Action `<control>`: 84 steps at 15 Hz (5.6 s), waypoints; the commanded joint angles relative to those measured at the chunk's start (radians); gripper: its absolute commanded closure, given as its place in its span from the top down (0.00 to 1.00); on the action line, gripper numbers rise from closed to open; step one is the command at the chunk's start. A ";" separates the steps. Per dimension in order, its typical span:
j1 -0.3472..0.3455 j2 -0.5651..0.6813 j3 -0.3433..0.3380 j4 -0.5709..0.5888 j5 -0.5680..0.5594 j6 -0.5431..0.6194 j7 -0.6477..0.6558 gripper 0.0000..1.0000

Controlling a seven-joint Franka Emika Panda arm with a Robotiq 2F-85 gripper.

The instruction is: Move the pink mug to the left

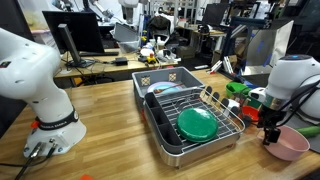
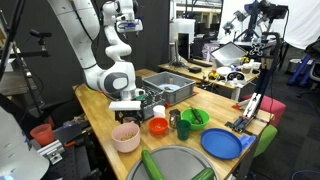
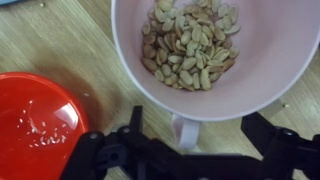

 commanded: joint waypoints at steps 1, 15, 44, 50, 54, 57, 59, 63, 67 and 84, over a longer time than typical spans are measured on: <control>-0.040 0.026 0.029 0.021 -0.019 0.015 0.010 0.73; -0.076 -0.013 0.033 -0.011 -0.033 0.030 -0.013 0.03; 0.158 -0.301 0.060 -0.220 -0.428 0.066 0.228 0.03; 0.298 -0.291 0.159 -0.198 -0.456 0.058 0.328 0.03; 0.354 -0.200 0.198 -0.093 -0.472 0.024 0.247 0.03; 0.362 -0.085 0.220 -0.007 -0.455 0.037 0.123 0.03; 0.317 -0.003 0.277 0.051 -0.448 0.032 0.044 0.03; 0.315 0.094 0.311 0.134 -0.460 -0.014 -0.047 0.03; 0.316 0.109 0.333 0.157 -0.457 -0.062 -0.097 0.13; 0.137 -0.205 0.533 -0.092 -0.149 -0.002 -0.200 1.00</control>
